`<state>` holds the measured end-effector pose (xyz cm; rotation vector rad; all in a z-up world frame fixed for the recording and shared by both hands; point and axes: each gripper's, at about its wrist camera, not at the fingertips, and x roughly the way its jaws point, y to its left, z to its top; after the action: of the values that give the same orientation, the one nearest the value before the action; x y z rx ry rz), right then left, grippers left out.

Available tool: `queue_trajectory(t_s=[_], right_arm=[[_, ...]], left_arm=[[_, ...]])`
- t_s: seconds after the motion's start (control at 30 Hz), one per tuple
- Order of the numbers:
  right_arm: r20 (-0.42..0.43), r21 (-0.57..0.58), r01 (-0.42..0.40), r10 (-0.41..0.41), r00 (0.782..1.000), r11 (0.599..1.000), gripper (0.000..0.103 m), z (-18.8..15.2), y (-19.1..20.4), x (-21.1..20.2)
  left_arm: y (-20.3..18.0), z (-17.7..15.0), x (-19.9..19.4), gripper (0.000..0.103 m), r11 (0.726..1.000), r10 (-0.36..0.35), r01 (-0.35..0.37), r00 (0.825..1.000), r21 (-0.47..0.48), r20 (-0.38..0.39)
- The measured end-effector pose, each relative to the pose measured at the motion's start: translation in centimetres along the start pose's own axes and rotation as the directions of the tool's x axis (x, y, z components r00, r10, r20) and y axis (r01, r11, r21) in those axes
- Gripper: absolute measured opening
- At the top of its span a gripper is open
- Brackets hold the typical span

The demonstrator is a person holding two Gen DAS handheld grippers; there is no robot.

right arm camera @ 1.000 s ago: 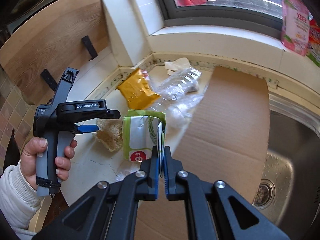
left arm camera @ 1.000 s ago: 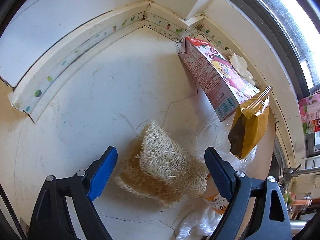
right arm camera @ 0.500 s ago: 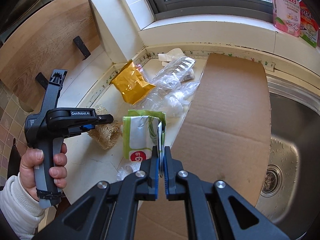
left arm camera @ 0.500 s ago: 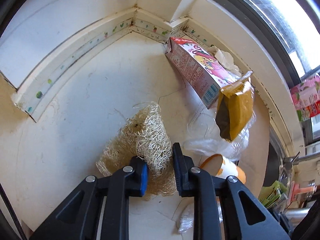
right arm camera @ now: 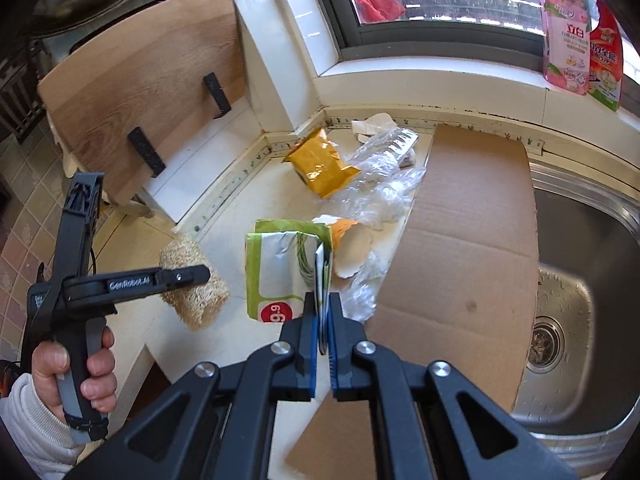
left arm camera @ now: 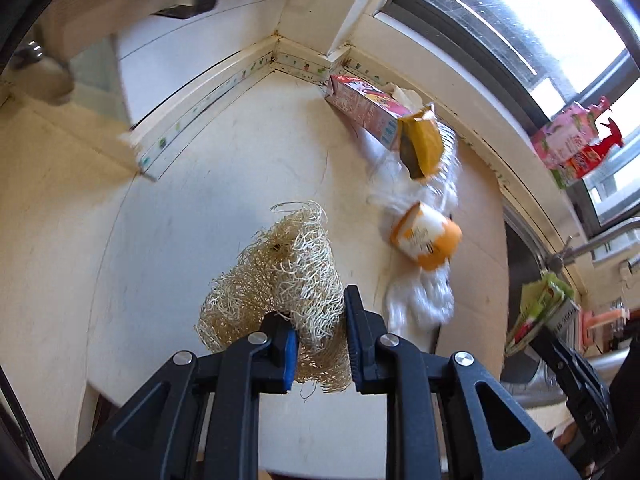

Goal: Collect trash
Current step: 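Carry the loofah and green packet down toward the black bin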

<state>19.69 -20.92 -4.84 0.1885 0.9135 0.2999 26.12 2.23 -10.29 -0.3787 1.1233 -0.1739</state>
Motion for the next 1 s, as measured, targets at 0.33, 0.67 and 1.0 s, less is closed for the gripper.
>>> queue_trajectory(t_s=[0.33, 0.67, 1.0], right_arm=[[-0.01, -0.014, 0.001, -0.001, 1.0, 1.0, 0.004, -7.8, 7.6, -4.3], [-0.05, 0.024, 0.036, -0.034, 0.998, 0.999, 0.004, -18.2, 11.6, -8.1], [-0.184, 0.126, 0.052, -0.028, 0.982, 0.991, 0.004, -27.0, 11.3, -8.6]], left_arm=[[1.3, -9.0, -7.8, 0.018, 0.989, -0.092, 0.093, 0.996, 0.115, -0.013], [2.5, -17.6, -11.7, 0.018, 0.966, -0.15, 0.153, 0.988, 0.209, -0.03], [3.1, -26.8, -10.0, 0.018, 0.952, -0.071, 0.122, 0.98, 0.281, -0.185]])
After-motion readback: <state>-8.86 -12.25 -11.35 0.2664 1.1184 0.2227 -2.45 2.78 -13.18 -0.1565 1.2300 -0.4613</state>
